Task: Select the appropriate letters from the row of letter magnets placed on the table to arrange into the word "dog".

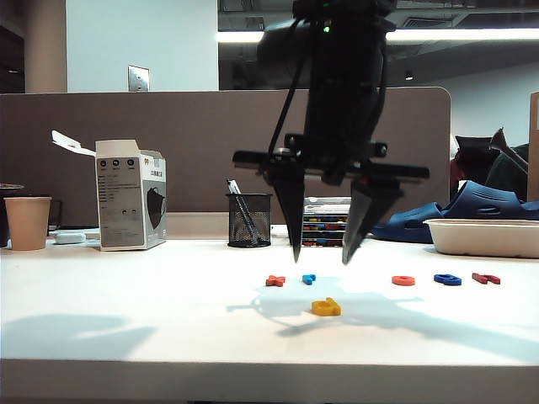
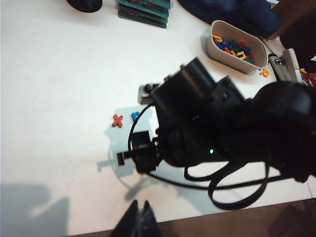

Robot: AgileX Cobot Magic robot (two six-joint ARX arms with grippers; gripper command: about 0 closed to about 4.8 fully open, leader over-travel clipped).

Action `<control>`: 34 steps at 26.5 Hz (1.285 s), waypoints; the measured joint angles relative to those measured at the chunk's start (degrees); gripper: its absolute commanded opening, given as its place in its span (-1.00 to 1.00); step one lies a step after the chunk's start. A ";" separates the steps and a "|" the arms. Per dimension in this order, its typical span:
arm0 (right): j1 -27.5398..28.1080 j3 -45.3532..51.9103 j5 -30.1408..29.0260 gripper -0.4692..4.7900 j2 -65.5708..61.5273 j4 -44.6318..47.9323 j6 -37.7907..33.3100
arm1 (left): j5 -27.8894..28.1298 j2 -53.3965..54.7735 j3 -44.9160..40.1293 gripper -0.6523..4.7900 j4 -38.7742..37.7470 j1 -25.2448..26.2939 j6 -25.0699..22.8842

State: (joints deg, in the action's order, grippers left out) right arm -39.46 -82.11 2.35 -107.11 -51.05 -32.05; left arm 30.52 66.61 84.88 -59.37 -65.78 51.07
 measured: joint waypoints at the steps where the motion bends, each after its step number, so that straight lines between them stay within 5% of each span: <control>1: 0.07 -0.55 0.81 0.10 0.00 0.00 0.28 | 0.00 -0.02 0.00 -0.78 0.02 0.00 0.00; 6: 1.81 -1.86 6.12 0.10 0.35 -0.17 2.27 | 0.00 -0.02 0.00 -0.78 0.02 0.00 0.00; 15: 12.00 -1.84 6.47 0.11 0.42 -1.88 6.29 | 0.00 0.00 0.00 -0.78 0.00 0.00 0.00; 34: 15.30 -1.84 3.63 0.10 -5.81 3.58 8.28 | 0.00 0.00 0.00 -0.78 0.00 0.02 0.00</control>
State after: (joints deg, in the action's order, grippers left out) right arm -24.16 -83.94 5.98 -112.92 -47.46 -23.77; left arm 30.52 66.61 84.88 -59.37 -65.76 51.07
